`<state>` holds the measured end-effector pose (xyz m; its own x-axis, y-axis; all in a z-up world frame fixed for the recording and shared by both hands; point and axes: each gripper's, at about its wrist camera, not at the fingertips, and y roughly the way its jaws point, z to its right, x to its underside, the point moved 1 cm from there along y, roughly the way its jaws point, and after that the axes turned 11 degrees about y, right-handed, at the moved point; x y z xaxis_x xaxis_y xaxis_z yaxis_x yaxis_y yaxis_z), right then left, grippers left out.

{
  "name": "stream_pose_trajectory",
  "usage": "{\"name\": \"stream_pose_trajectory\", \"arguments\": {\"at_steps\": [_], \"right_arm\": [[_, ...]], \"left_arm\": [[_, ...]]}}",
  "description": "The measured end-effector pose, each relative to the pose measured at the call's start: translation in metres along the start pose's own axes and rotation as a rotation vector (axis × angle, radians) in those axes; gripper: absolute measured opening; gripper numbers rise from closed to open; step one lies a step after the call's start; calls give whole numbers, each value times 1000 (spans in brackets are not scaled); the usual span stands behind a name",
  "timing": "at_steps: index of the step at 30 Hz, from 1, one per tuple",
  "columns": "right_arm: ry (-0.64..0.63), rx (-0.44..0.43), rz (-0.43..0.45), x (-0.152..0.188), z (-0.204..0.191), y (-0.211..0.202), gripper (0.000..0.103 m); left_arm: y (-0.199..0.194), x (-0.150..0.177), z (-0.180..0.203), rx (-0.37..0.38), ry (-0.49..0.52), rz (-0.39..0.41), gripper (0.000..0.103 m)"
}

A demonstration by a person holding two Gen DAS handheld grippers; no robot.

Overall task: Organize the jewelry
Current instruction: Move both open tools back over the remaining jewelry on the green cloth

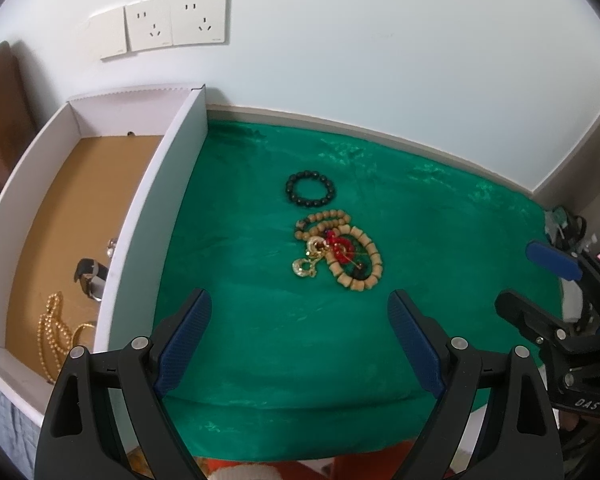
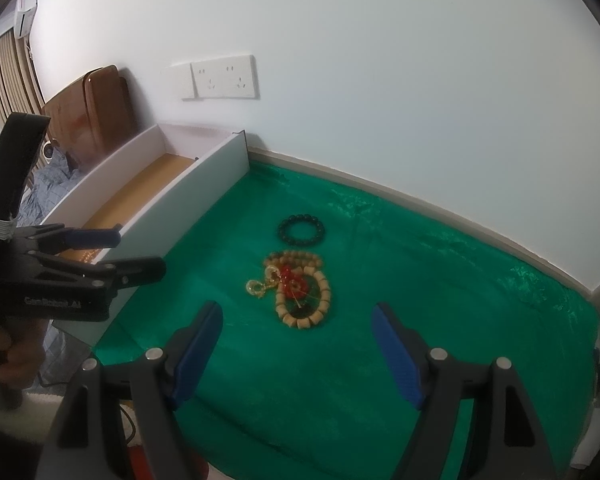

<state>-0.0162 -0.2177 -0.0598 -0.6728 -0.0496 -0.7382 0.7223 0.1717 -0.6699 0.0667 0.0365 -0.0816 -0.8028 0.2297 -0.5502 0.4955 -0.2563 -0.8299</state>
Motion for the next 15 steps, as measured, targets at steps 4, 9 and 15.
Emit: {"name": "stream_pose_trajectory", "arguments": {"at_steps": [4, 9, 15], "right_arm": [[-6, 4, 5, -1, 0, -2, 78], [2, 15, 6, -3, 5, -3, 78], [10, 12, -8, -5, 10, 1, 78]], "left_arm": [[1, -1, 1, 2, 2, 3, 91], [3, -5, 3, 2, 14, 8, 91], [9, -5, 5, -8, 24, 1, 91]]}}
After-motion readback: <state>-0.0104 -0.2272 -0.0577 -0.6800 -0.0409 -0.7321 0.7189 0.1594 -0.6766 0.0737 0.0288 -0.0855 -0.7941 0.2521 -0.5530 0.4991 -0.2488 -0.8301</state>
